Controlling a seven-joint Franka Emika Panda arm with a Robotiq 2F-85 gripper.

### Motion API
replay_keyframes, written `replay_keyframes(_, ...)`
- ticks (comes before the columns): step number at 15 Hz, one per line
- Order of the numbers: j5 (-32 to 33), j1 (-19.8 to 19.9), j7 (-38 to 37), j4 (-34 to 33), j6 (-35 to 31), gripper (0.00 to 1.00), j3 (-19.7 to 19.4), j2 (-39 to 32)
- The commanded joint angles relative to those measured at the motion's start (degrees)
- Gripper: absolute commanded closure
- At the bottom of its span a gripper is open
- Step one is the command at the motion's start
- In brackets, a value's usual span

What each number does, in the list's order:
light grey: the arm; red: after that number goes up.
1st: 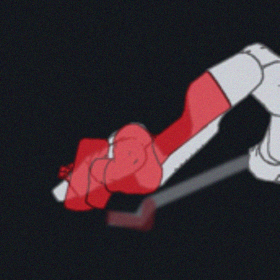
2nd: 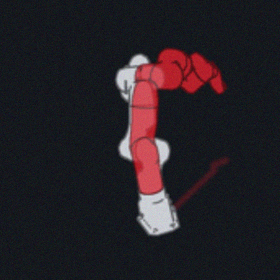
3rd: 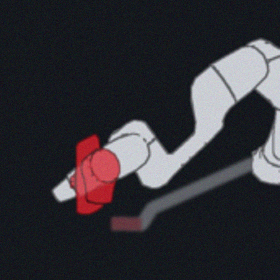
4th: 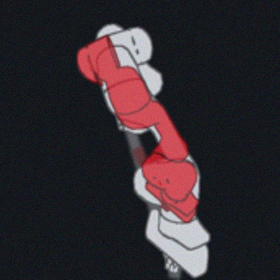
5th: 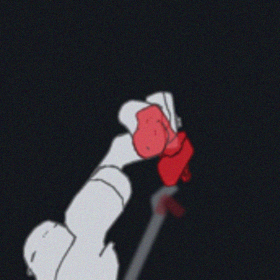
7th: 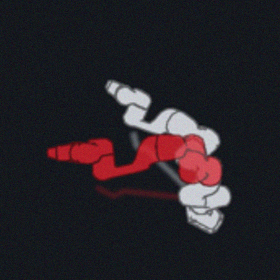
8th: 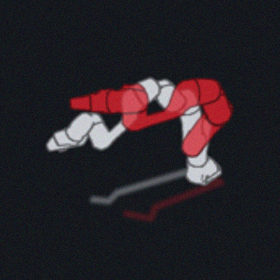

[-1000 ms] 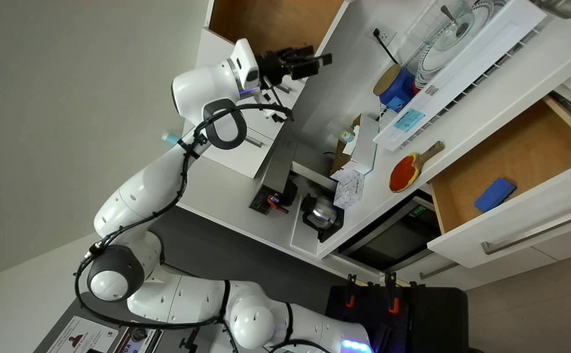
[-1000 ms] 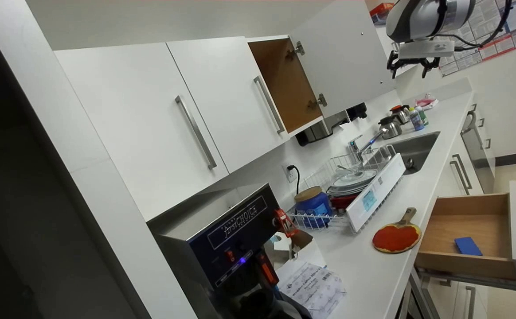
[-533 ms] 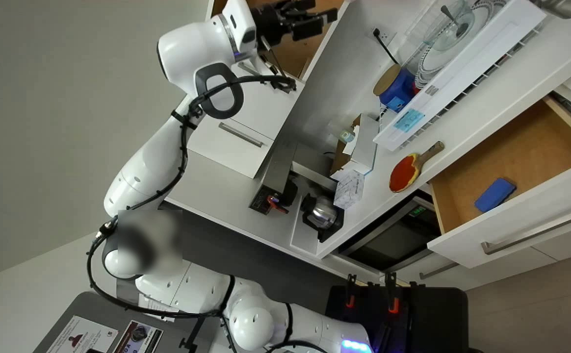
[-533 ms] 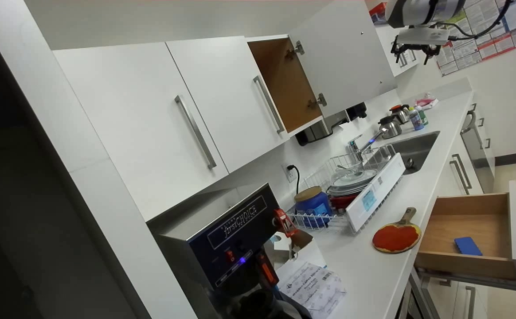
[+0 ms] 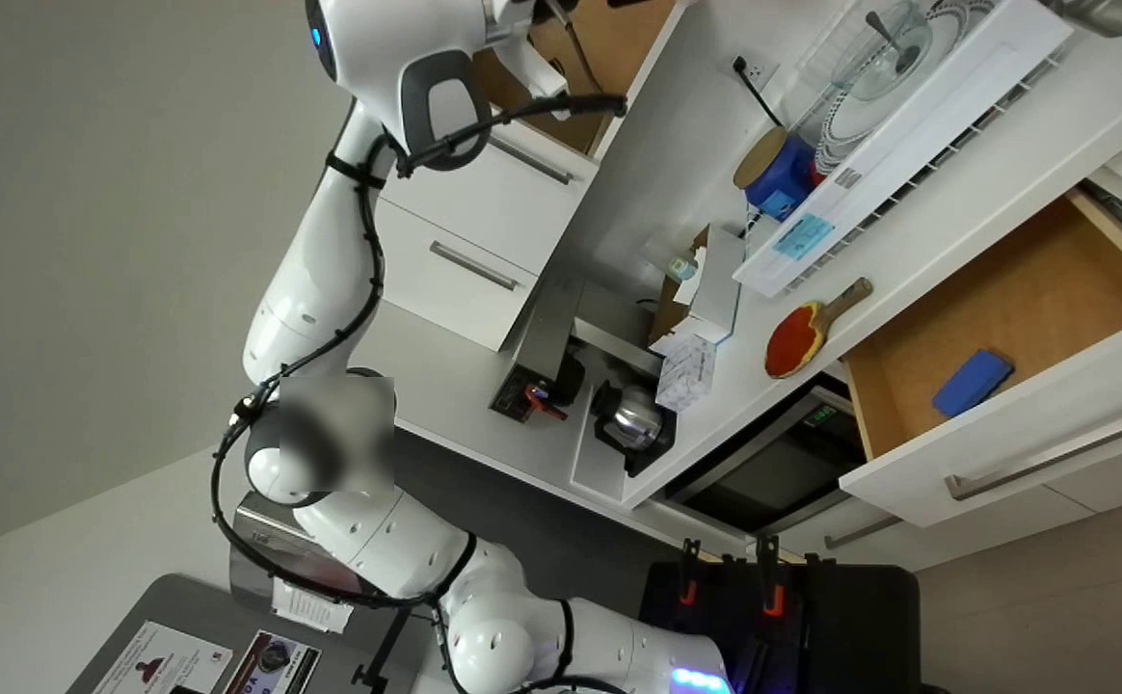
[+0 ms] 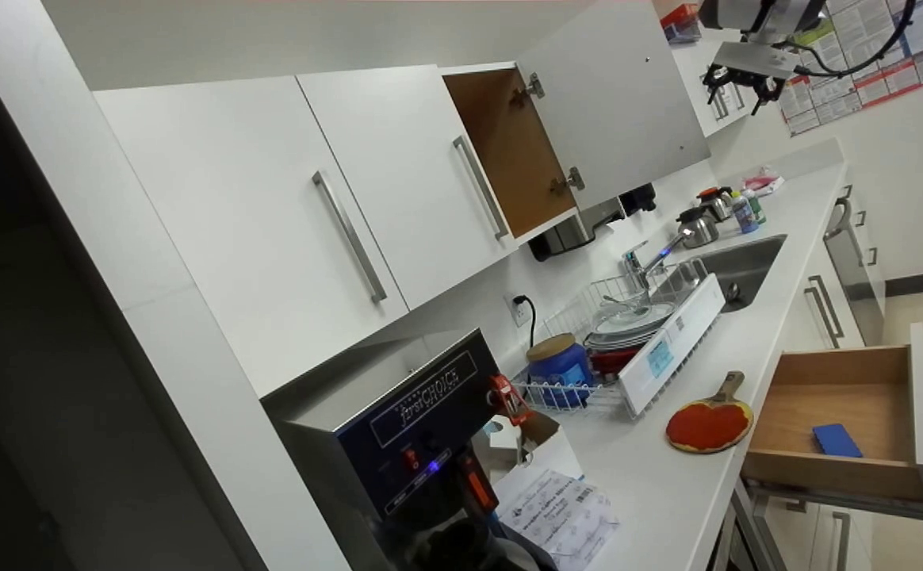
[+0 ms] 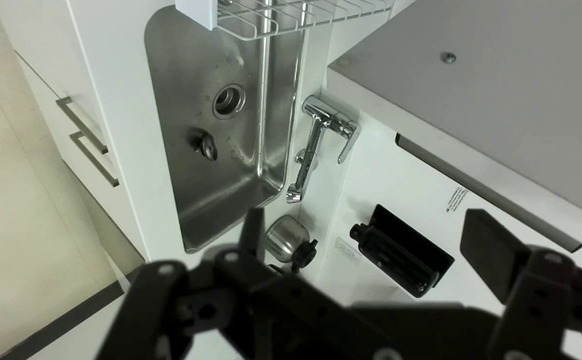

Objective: Close the cupboard

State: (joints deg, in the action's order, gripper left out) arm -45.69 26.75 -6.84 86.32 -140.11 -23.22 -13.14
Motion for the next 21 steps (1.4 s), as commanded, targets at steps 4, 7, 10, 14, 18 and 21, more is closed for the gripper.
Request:
replay_keyframes(4,-9.4,9.0,3.2,-15.3,8.3,0.35,4.6,-10.2)
replay_keyframes(7,-12.6,12.1,4.1,-19.3,10.7,0.59,7.3,-12.8)
replay_keyframes(10,-13.3,13.9,2.8,-22.2,14.0,0.81,9.2,-14.9)
replay_keyframes(14,-12.2,14.8,2.1,-22.5,20.8,1.0,11.2,-15.5)
replay_keyframes(18,-13.4,14.9,4.3,-20.9,27.2,1.0,11.8,-14.4)
replay_keyframes(21,-13.6,15.1,5.0,-20.1,32.2,1.0,12.5,-13.6)
